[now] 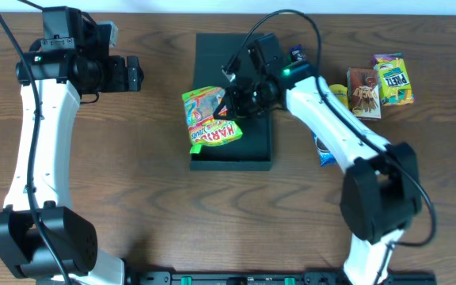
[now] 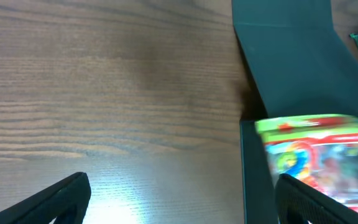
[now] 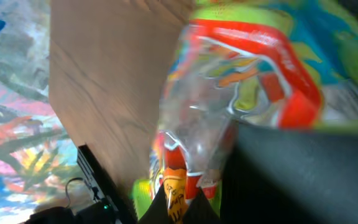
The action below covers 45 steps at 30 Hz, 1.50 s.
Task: Pack container
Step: 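Carry the Haribo bag with the right gripper into the box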
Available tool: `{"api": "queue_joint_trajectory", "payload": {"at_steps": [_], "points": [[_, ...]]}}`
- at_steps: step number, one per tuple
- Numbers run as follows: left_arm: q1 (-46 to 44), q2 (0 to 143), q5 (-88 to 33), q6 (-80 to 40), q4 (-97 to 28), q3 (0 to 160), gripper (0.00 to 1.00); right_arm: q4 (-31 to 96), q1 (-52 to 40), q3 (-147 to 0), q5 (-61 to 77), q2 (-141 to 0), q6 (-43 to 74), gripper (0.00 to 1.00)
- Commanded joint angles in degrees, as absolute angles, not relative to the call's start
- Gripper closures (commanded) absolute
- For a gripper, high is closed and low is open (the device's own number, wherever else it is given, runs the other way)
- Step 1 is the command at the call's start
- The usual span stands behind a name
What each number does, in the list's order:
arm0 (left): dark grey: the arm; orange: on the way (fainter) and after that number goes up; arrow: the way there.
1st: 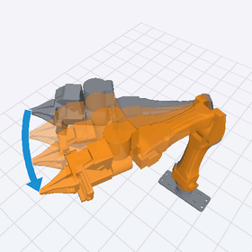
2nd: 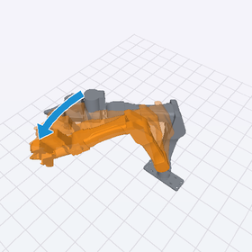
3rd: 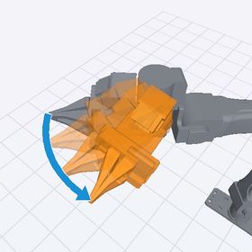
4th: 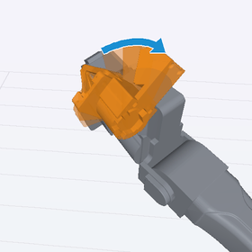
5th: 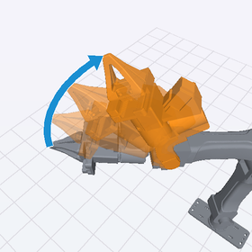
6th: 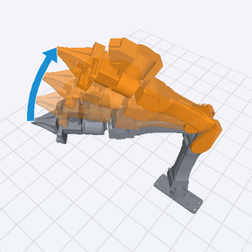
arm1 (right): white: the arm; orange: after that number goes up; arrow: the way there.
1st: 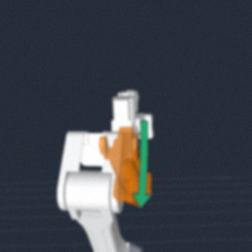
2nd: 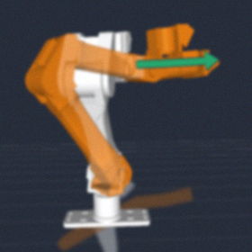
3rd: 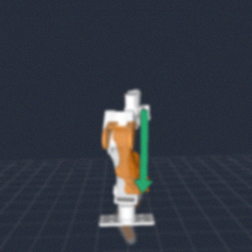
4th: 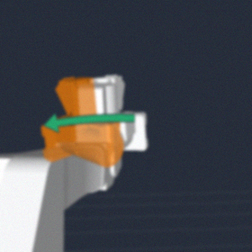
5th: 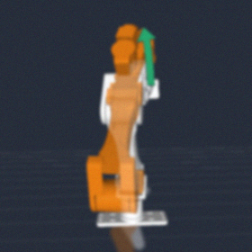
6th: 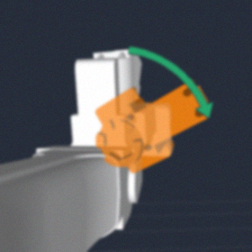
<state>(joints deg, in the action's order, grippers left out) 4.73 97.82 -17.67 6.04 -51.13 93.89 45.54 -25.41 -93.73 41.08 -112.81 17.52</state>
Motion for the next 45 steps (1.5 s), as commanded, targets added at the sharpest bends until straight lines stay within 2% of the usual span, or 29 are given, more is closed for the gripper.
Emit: {"api": "queue_joint_trajectory", "payload": {"at_steps": [1,13,25,32,34,35,36,37,39,40,44,45], "points": [[4.91,96.73,-18.06,6.44,-50.98,94.35,0.05,45.21,-24.93,-94.04,40.86,-104.97,14.90,0.98],[4.89,96.73,-18.04,6.44,-50.87,94.35,0.05,44.03,-26.24,-87.96,40.07,-104.29,14.96,0.99],[4.89,96.73,-18.06,6.44,-50.94,94.35,0.05,29.80,-26.55,-76.20,39.59,-104.55,15.88,0.99],[4.86,96.73,-18.06,6.44,-50.94,94.35,0.05,24.69,-26.55,-72.03,35.09,-105.65,17.17,0.99],[4.86,96.73,-18.06,6.44,-50.94,94.35,0.04,25.15,-26.65,-70.96,29.74,-106.32,20.21,0.99],[4.86,96.73,-18.06,6.44,-50.94,94.35,0.05,26.15,-26.65,-70.65,26.68,-106.76,21.78,0.91],[4.86,96.73,-18.06,6.44,-50.92,94.35,0.05,26.89,-26.65,-70.65,25.10,-106.89,22.44,0.75],[4.86,96.73,-18.06,6.44,-50.92,94.35,0.04,27.22,-26.52,-70.67,24.43,-106.87,22.59,0.50],[4.86,96.73,-18.04,6.46,-50.92,94.35,0.05,27.51,-26.09,-71.42,24.60,-106.34,23.16,0.29],[4.86,96.73,-18.04,6.46,-50.92,94.35,0.05,27.88,-25.87,-72.05,24.56,-106.10,23.62,0.23],[4.86,96.73,-18.04,6.46,-50.92,94.35,0.05,33.06,-24.71,-77.67,21.87,-104.03,23.51,0.13],[4.86,96.73,-18.04,6.46,-50.94,94.35,0.05,35.35,-24.62,-79.66,20.53,-103.42,23.09,0.01]]}}
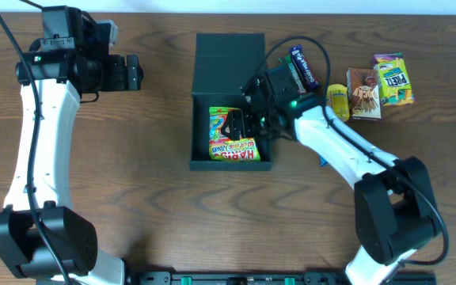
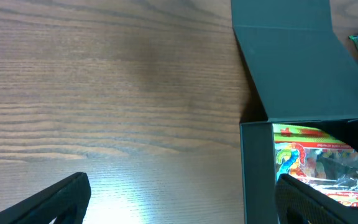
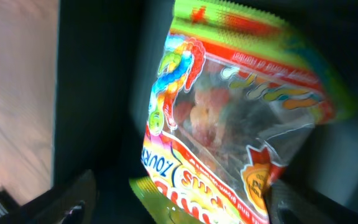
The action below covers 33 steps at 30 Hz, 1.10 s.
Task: Pack container
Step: 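Carry the Haribo bag with the right gripper into the box, then release the Haribo bag inside the box and press it down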
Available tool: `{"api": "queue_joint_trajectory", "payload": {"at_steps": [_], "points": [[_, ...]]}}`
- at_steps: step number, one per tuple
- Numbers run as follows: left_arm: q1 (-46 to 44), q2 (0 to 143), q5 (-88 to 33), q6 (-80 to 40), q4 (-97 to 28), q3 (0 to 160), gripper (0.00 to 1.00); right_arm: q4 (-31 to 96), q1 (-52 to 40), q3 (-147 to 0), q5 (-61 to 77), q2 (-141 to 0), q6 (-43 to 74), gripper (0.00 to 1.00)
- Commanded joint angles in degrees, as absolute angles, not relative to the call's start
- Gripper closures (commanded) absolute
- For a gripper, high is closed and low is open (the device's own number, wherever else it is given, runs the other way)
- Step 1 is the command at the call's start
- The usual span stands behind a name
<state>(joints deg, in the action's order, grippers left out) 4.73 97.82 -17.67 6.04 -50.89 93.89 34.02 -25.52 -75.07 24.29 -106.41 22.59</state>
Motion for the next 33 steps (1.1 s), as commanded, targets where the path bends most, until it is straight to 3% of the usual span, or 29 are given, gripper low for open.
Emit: {"api": "queue_joint_trajectory", "payload": {"at_steps": [1,3,4,6,8,20,33], "points": [[4.86,96.73,-18.04,6.46,-50.94,94.35,0.04,37.56,-24.62,-81.69,19.40,-102.91,22.06,0.01],[4.86,96.75,-18.04,6.44,-50.92,94.24,0.05,41.06,-24.84,-84.88,17.93,-102.10,19.38,0.02],[4.86,96.75,-18.04,6.44,-50.92,94.11,0.05,42.11,-25.06,-85.89,17.93,-101.82,17.58,0.21],[4.86,96.86,-18.09,6.17,-50.85,93.58,0.05,43.35,-25.80,-86.98,17.34,-101.78,15.35,0.70],[4.84,97.12,-18.92,6.00,-50.92,92.84,0.05,43.57,-26.94,-86.28,14.74,-102.06,15.40,0.98],[4.78,97.51,-35.64,4.86,-41.58,75.61,0.05,43.99,-31.35,-83.61,11.90,-112.97,16.71,0.99],[1.34,97.51,-36.16,4.69,-39.75,71.77,0.05,36.88,-31.59,-83.61,18.57,-123.90,18.85,0.99]]}}
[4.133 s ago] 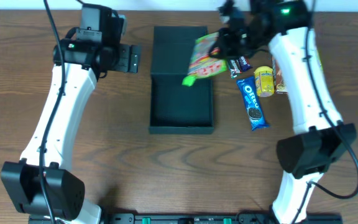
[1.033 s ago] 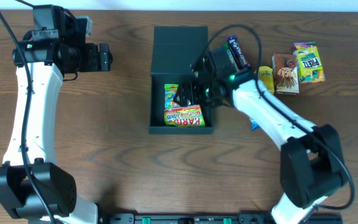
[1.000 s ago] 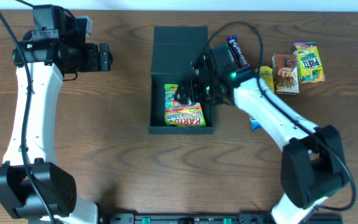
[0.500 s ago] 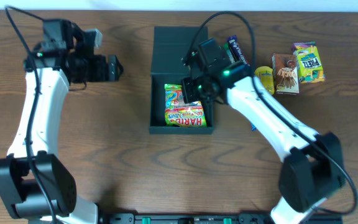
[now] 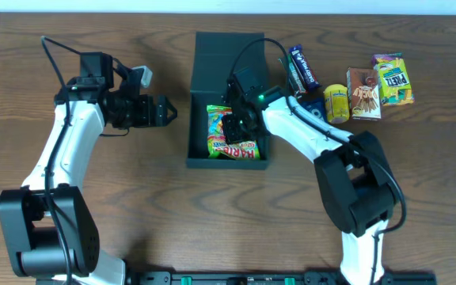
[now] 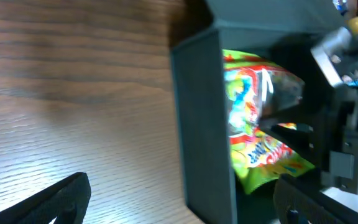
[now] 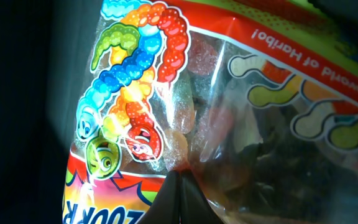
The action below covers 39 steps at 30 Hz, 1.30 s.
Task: Pack container
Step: 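Release the Haribo bag inside the box and press it down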
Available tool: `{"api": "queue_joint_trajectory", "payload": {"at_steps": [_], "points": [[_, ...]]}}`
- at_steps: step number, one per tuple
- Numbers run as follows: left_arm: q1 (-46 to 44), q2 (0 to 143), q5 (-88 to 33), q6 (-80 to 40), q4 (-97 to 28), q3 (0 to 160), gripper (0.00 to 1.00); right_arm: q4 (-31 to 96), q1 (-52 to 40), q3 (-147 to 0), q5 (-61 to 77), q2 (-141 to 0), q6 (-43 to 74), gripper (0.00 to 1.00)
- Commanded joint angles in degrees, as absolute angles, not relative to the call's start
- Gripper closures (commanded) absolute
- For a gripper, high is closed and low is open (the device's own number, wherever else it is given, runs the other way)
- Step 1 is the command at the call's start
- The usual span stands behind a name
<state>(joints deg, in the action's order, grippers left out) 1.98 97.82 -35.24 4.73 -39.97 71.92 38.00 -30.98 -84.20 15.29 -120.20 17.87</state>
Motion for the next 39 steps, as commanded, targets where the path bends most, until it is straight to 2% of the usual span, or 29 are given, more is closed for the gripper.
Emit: {"api": "queue_joint_trajectory", "payload": {"at_steps": [1,5,7,10,11,13,15,25,39], "points": [[1.06,97.51,-35.99,4.69,-39.75,71.77,0.04,36.10,-31.59,-83.64,19.16,-123.85,18.83,0.99],[0.01,97.82,-35.81,4.67,-39.35,71.72,0.05,36.95,-31.42,-84.71,19.59,-123.57,18.81,0.99],[-0.32,98.35,-35.64,4.69,-39.29,71.70,0.00,37.80,-31.05,-84.77,19.57,-123.44,18.81,0.99],[-0.43,99.57,-35.40,4.69,-39.11,71.44,0.37,38.63,-30.30,-84.77,19.57,-123.44,18.83,0.99],[-0.40,99.96,-35.42,4.69,-38.89,71.11,0.55,38.79,-30.04,-84.77,19.57,-123.44,18.83,0.99],[-0.40,101.10,-35.40,4.19,-37.78,69.69,0.83,38.83,-29.56,-84.77,19.73,-123.44,18.83,0.99],[-0.40,102.19,-35.44,2.46,-37.17,68.77,0.94,38.83,-29.26,-84.77,19.92,-123.44,18.83,0.99],[-1.23,110.06,-40.40,-0.64,-35.88,68.38,0.94,38.74,-29.28,-84.77,19.94,-123.44,18.83,0.99],[-7.16,111.44,-42.48,-1.98,-33.58,68.38,0.94,33.71,-33.50,-84.77,19.97,-123.44,18.85,0.99]]}}
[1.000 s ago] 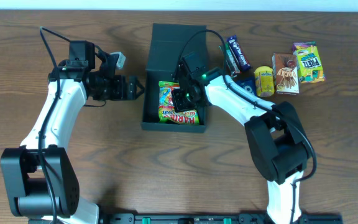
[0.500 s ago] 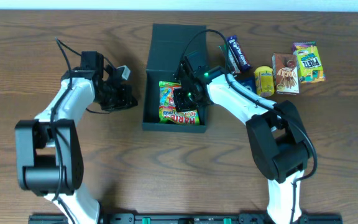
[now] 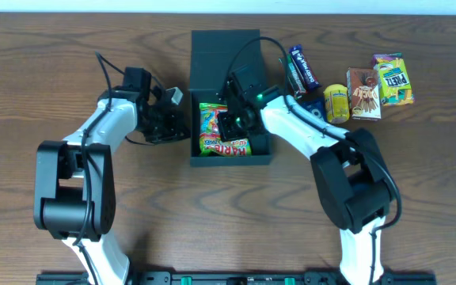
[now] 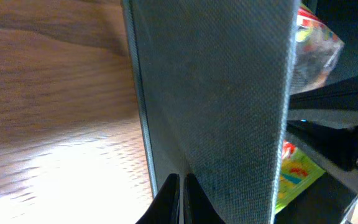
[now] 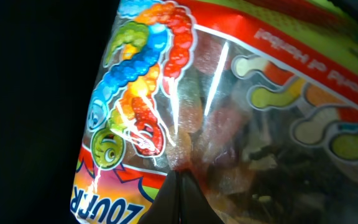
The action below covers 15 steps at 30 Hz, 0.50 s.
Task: Pack container
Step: 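Release the Haribo bag inside the box and press it down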
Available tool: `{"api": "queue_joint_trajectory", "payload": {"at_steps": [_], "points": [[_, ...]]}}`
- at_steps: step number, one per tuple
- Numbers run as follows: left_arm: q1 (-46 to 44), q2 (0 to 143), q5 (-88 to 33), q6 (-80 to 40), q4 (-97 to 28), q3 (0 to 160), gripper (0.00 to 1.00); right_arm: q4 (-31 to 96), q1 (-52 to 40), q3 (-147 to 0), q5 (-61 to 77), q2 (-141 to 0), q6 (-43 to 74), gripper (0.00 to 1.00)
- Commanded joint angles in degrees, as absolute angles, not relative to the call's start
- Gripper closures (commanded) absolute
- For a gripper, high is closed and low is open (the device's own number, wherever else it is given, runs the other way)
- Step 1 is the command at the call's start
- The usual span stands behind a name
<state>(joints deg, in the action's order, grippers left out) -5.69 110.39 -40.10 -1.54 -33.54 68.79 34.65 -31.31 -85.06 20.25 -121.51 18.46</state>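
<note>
The black box [image 3: 260, 159] stands open at mid-table, its lid [image 3: 224, 51] folded back. A bright Haribo candy bag [image 3: 217, 142] lies tilted inside it and fills the right wrist view [image 5: 166, 93]. My right gripper [image 3: 229, 124] is down in the box, shut, its tips [image 5: 180, 180] touching the bag's clear film. My left gripper [image 3: 183, 127] is shut with nothing between its fingers, tips [image 4: 180, 183] against the outside of the box's left wall [image 4: 216, 93]. A bit of the bag [image 4: 297, 174] shows past that wall.
To the right of the box lie a blue snack bar [image 3: 303, 67], a yellow can [image 3: 337, 103], a brown carton [image 3: 363, 93] and a green pretzel pack [image 3: 392, 79]. Bare wooden table [image 3: 93, 214] spreads to the left and front.
My left gripper went from open, a little left of the box, to shut against its left wall. The box and bag sit slightly shifted. My right gripper stays shut on top of the bag.
My right gripper first held the candy bag over the box's left edge while the left arm waited, open, at the far left. Then the bag lay in the box with the right gripper open. Later the right gripper was shut on top of the bag and the left arm closer; now it touches the wall.
</note>
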Motion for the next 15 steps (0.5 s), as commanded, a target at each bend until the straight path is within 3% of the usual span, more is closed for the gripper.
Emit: {"api": "queue_joint_trajectory", "payload": {"at_steps": [1,10,15], "points": [[-7.16,111.44,-42.48,-2.00,-33.58,68.38,0.94,33.43,-33.76,-84.77,19.97,-123.44,18.87,0.99],[-7.11,111.44,-42.48,-1.96,-33.58,68.38,0.94,34.59,-33.61,-85.56,22.09,-123.44,19.70,0.99],[-7.11,111.44,-42.44,-1.91,-33.58,68.38,0.94,42.04,-32.53,-92.07,22.48,-122.23,18.48,0.99]]}}
